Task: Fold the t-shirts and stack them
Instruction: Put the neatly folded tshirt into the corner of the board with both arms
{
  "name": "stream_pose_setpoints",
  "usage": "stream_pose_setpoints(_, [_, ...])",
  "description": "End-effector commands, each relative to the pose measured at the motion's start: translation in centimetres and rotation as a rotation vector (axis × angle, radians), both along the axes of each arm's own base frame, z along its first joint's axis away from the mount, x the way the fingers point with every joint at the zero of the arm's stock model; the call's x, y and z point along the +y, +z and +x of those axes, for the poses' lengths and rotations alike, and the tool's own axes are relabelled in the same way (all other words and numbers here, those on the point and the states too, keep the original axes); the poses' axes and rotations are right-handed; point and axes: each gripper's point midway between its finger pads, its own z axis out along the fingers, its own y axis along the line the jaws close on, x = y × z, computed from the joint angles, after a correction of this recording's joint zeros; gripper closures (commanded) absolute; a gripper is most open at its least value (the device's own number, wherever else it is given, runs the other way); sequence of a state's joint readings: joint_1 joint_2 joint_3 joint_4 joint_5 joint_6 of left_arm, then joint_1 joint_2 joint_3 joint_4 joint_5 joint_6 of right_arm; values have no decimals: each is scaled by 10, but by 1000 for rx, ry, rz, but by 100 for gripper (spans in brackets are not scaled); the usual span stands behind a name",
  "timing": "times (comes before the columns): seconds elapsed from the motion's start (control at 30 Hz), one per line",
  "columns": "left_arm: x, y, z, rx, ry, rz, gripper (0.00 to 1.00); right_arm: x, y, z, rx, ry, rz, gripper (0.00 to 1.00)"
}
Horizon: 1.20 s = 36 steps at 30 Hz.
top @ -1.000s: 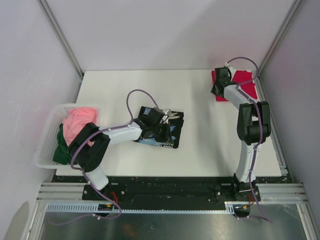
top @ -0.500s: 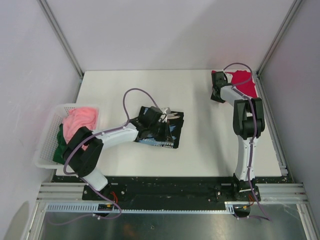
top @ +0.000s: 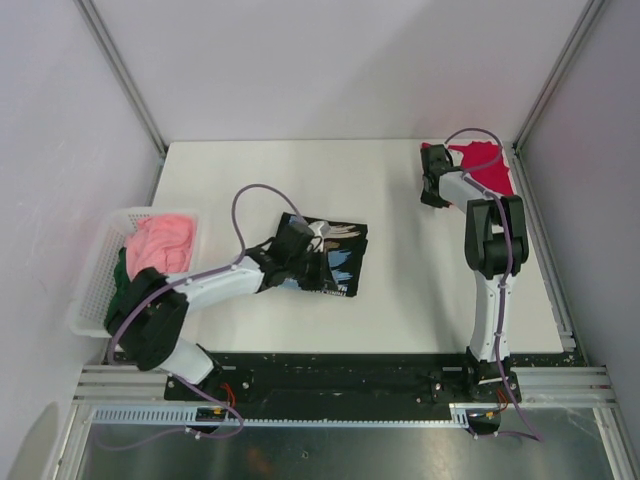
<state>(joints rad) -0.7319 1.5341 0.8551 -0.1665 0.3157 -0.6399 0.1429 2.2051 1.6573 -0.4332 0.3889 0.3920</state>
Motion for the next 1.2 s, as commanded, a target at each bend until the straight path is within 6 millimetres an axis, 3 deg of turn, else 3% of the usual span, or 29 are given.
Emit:
stream_pose_setpoints(0.0, [26, 18, 9, -63, 139, -22, 88, 26, 21, -22, 25, 19, 47, 100])
stream_pose_setpoints(0.3, [81, 16, 1, -98, 347, -19, 84, 112, -5, -112, 140, 110, 265, 100])
stream_pose_setpoints(0.47, [101, 14, 0, -107, 416, -9, 83, 137, -8, -149, 154, 140, 347, 99])
stream_pose_setpoints(0.6, [111, 14, 2, -114, 441, 6, 81, 145, 2, -159, 143, 164, 385, 84])
stream_pose_setpoints(0.7, [116, 17, 6, -123, 453, 9, 81, 163, 29, -159, 82, 233, 414, 63])
stream_pose_setpoints(0.77, [118, 18, 8, -126, 458, 13, 81, 176, 49, -159, 29, 278, 437, 55])
stream_pose_setpoints(0.9, [120, 20, 13, -133, 464, 18, 81, 198, 65, -161, -13, 335, 483, 50])
stream_pose_setpoints(1.17, [125, 19, 14, -131, 467, 32, 81, 220, 48, -147, -27, 344, 553, 44])
